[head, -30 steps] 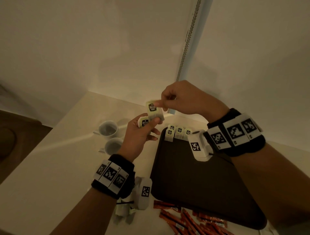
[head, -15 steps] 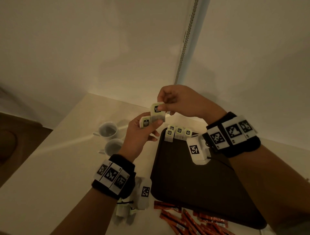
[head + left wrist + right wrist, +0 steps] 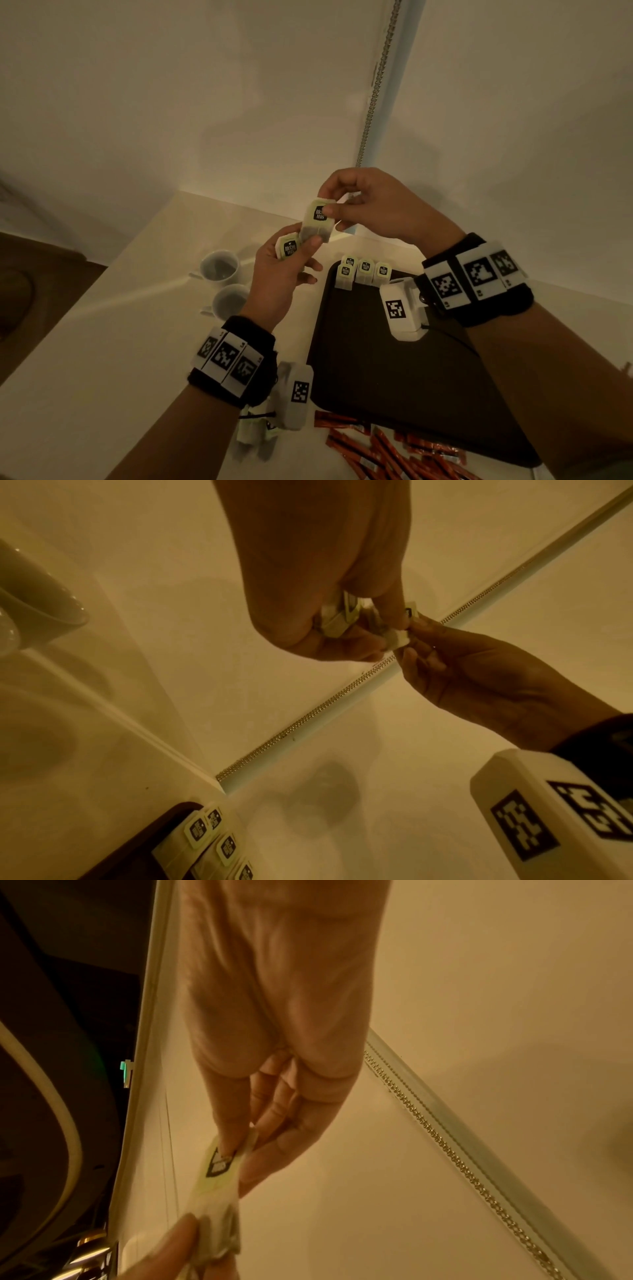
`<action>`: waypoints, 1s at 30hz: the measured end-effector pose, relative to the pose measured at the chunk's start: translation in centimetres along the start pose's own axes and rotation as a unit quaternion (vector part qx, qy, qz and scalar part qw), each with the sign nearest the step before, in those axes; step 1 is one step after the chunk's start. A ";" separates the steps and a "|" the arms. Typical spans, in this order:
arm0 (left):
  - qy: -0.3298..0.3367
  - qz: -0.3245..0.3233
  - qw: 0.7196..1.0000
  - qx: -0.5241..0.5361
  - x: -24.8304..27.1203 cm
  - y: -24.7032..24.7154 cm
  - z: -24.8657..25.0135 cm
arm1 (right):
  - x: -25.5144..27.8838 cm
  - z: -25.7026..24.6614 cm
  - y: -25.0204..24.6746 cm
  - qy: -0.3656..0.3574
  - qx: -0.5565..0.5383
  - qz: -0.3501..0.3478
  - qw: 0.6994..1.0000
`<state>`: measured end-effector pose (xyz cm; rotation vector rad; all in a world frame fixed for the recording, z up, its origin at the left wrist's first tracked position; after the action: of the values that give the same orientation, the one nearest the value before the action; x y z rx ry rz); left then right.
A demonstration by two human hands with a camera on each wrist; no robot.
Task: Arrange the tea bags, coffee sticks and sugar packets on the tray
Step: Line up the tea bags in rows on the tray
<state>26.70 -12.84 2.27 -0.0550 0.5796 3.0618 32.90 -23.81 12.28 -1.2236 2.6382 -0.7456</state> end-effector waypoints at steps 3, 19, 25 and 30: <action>0.002 0.007 1.000 0.001 0.1 -0.1 0.0 | 0.3 0.1 0.0 0.006 -0.010 0.006 1.000; -0.013 -0.009 1.000 -0.006 -0.2 0.6 -0.8 | 0.4 -1.1 -0.5 -0.048 0.176 0.073 0.981; -0.018 -0.011 1.000 -0.019 -0.2 0.7 -1.0 | 0.4 -0.2 -0.7 -0.027 0.153 0.064 0.986; -0.043 -0.030 0.998 -0.019 -0.2 0.8 -1.5 | 0.6 -0.3 -1.0 -0.033 0.176 0.074 0.981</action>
<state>26.91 -14.13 1.19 0.0581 0.5047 2.9994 33.13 -24.73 13.06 -0.9284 2.3761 -1.0655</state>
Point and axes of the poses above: each hand's wrist, its own x-axis away from the middle knuckle, its own y-axis out of the palm, z = x × y, the point moved 7 cm from there along -x, towards the middle knuckle, and after that the axes turned 13 degrees about -z, right-handed, at the moved point
